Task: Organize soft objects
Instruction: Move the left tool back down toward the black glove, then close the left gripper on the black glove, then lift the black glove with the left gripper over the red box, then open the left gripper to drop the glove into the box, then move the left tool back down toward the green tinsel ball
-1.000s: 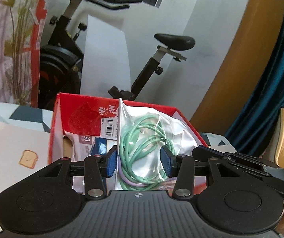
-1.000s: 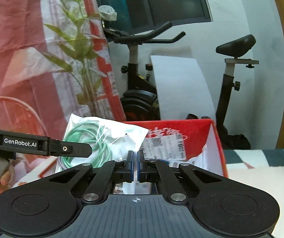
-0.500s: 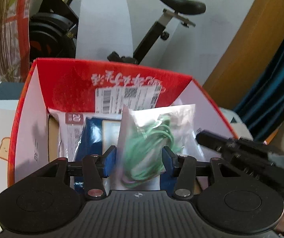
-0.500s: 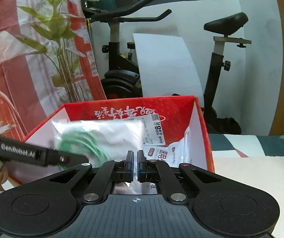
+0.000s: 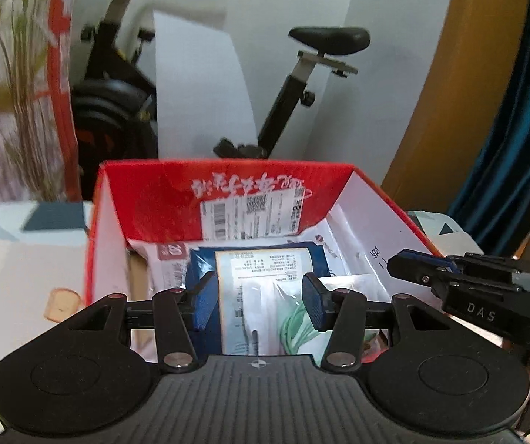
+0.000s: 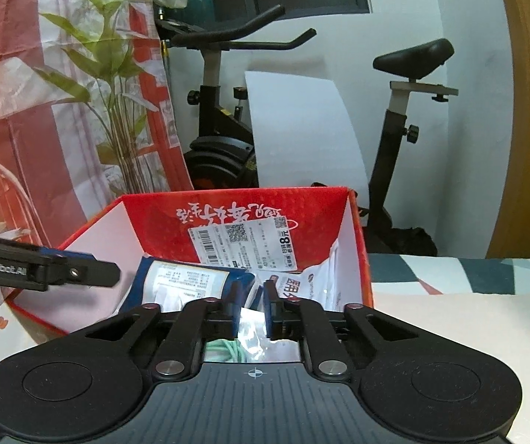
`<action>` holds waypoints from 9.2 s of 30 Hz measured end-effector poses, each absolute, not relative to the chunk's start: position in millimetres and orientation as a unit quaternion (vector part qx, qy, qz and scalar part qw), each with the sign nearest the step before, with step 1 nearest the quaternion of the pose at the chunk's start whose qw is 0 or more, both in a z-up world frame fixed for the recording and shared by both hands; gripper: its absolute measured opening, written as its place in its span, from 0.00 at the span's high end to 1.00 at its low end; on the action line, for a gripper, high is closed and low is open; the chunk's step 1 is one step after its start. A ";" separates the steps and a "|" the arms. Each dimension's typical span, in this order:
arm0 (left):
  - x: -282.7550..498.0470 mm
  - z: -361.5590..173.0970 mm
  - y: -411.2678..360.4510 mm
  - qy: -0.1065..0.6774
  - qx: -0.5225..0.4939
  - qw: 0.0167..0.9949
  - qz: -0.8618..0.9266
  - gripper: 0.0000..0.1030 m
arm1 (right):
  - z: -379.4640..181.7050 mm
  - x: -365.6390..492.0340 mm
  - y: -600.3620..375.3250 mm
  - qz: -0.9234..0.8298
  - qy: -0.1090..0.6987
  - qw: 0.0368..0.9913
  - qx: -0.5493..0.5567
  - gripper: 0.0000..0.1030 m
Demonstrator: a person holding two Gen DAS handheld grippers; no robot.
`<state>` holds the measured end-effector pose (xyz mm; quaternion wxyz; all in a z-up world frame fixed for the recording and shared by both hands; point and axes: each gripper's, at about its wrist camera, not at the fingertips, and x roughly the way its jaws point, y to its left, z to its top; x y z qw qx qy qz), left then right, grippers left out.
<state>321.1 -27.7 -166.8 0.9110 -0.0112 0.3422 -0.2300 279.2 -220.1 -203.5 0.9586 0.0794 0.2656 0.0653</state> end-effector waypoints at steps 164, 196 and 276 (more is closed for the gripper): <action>127.7 -255.8 46.3 0.402 -0.136 0.882 -0.206 0.72 | -284.3 100.3 -123.0 0.186 0.361 0.913 0.032 0.82; 166.6 -114.9 -0.2 0.224 -0.070 0.935 -0.267 0.75 | -139.7 122.0 -172.9 0.171 0.203 0.964 0.032 0.94; 162.6 -211.9 37.8 0.380 -0.085 0.912 -0.128 0.37 | -226.1 144.0 -167.8 0.065 0.257 0.963 0.056 0.00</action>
